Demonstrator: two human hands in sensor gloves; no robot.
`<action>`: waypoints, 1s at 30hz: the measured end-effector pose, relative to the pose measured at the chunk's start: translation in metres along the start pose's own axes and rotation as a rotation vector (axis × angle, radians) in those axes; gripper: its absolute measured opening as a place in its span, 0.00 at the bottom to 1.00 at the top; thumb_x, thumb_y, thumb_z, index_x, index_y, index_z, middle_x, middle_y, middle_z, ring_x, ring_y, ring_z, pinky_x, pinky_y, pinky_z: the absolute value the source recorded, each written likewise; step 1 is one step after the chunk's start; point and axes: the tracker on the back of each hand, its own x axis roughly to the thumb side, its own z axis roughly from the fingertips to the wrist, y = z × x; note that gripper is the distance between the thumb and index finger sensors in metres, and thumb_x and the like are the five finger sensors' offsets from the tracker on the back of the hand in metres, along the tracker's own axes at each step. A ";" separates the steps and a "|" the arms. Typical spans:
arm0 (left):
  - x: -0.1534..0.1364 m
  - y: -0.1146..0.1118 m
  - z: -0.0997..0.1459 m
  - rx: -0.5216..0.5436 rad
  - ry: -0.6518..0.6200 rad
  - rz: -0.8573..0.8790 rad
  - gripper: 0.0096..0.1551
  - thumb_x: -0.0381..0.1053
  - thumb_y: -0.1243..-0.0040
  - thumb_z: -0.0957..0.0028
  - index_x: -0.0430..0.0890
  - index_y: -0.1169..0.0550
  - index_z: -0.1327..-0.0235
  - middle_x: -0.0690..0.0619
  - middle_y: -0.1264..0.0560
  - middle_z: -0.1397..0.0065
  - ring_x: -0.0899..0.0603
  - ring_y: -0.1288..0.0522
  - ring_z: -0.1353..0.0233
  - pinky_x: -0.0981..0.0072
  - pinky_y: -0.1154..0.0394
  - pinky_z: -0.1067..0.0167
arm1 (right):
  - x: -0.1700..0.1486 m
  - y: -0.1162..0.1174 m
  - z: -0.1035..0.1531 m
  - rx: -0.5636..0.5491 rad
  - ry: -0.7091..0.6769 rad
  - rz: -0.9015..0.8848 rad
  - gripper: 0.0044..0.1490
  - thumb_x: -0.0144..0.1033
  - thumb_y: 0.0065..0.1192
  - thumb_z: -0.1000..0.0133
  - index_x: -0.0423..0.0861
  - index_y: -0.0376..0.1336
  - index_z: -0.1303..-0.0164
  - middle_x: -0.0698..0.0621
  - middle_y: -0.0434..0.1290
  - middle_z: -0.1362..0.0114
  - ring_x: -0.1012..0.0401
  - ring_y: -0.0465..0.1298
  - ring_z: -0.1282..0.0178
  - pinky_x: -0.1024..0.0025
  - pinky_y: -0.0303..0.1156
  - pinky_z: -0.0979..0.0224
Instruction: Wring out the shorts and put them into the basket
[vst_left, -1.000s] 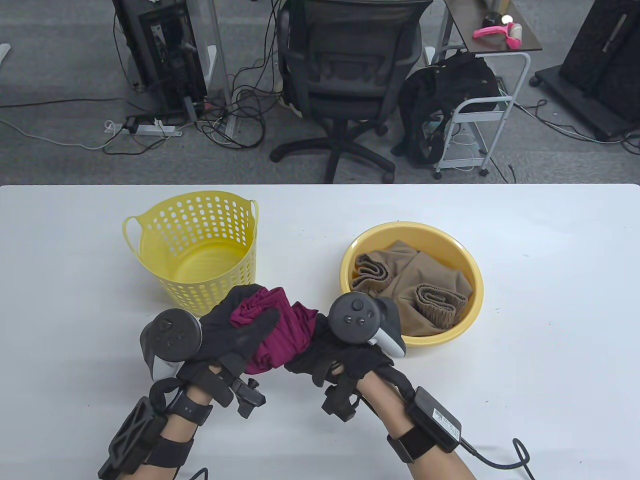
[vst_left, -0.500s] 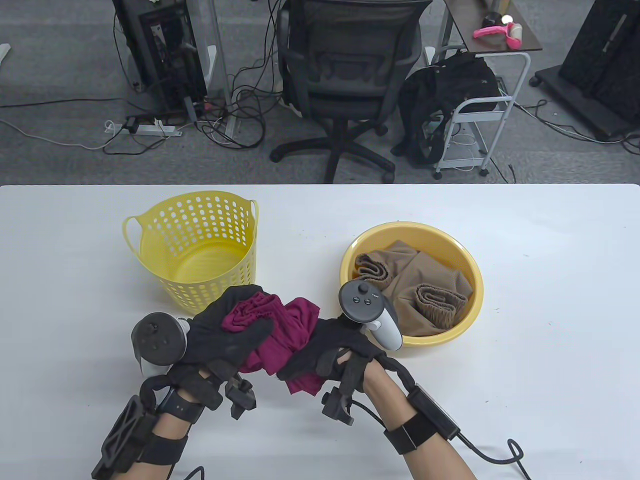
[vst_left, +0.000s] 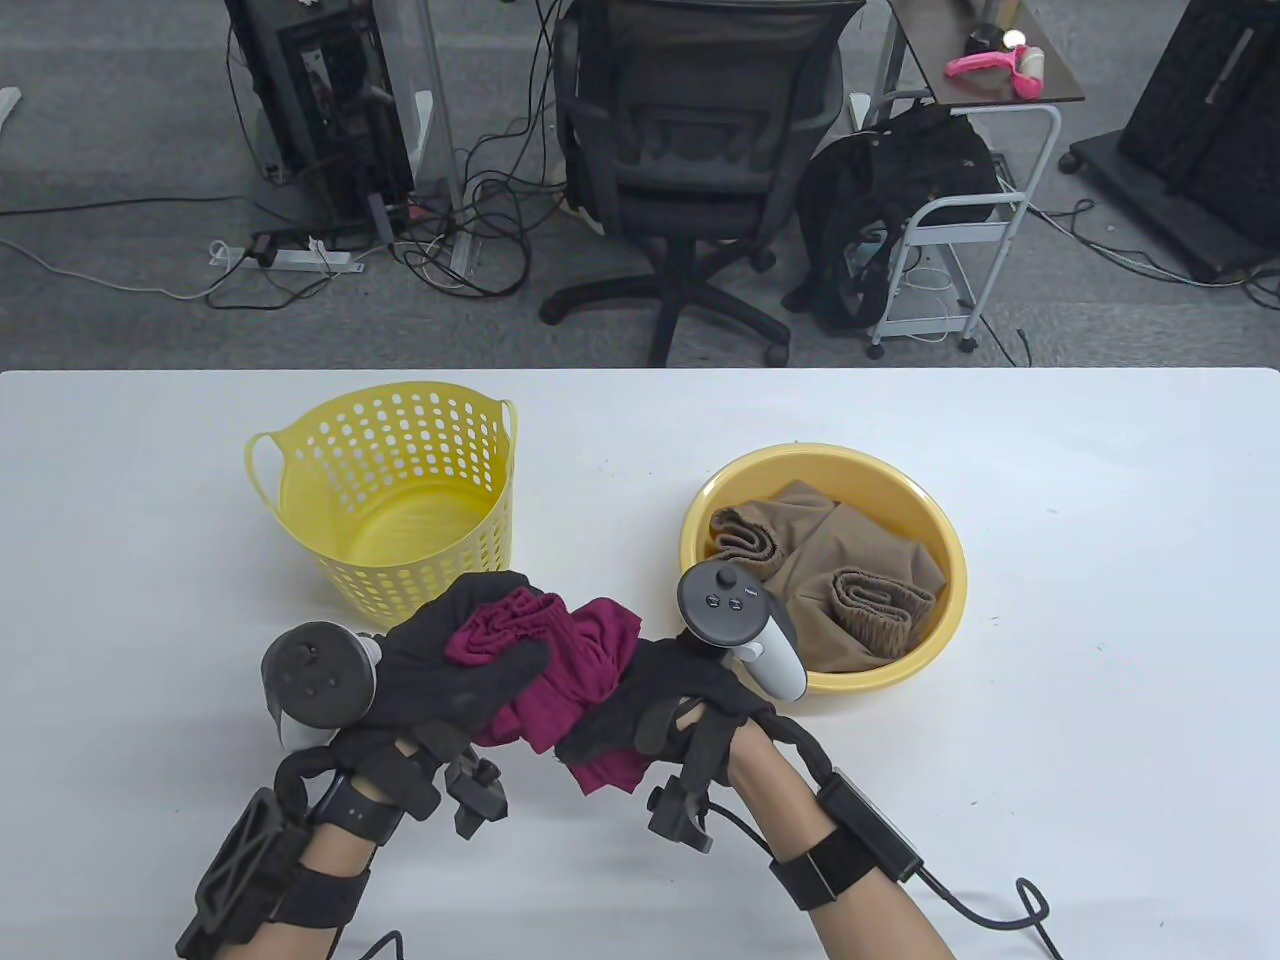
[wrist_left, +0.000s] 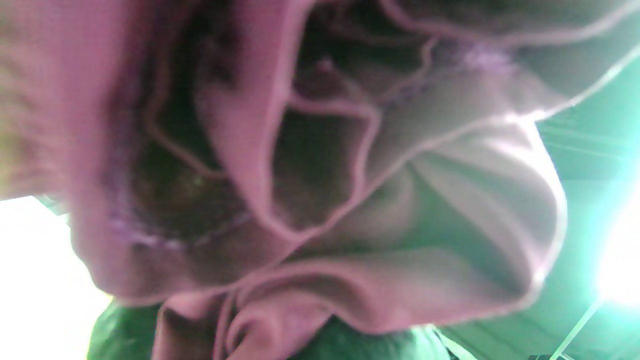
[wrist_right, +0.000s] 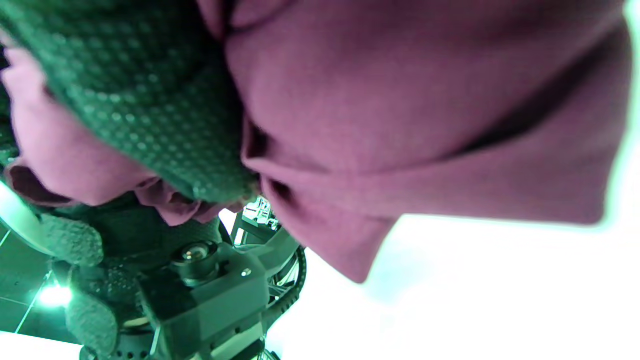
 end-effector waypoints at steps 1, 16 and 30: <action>0.000 0.000 0.000 0.000 0.001 -0.004 0.37 0.68 0.34 0.43 0.46 0.30 0.32 0.40 0.23 0.34 0.36 0.18 0.42 0.32 0.27 0.36 | 0.000 0.000 0.000 -0.002 -0.002 0.008 0.49 0.46 0.87 0.54 0.39 0.59 0.32 0.45 0.74 0.40 0.51 0.80 0.55 0.58 0.78 0.49; 0.007 0.005 -0.003 -0.003 -0.001 -0.089 0.35 0.66 0.34 0.42 0.46 0.30 0.33 0.39 0.22 0.34 0.35 0.18 0.42 0.31 0.28 0.36 | 0.008 0.001 0.015 -0.093 -0.033 0.134 0.59 0.48 0.85 0.53 0.40 0.52 0.21 0.35 0.62 0.23 0.35 0.69 0.28 0.36 0.66 0.30; 0.012 0.011 -0.003 -0.026 0.008 -0.206 0.34 0.65 0.34 0.41 0.46 0.30 0.32 0.39 0.23 0.33 0.34 0.19 0.41 0.30 0.29 0.36 | 0.010 0.000 0.037 -0.229 -0.036 0.438 0.60 0.48 0.85 0.53 0.42 0.51 0.18 0.31 0.53 0.18 0.29 0.51 0.20 0.25 0.49 0.27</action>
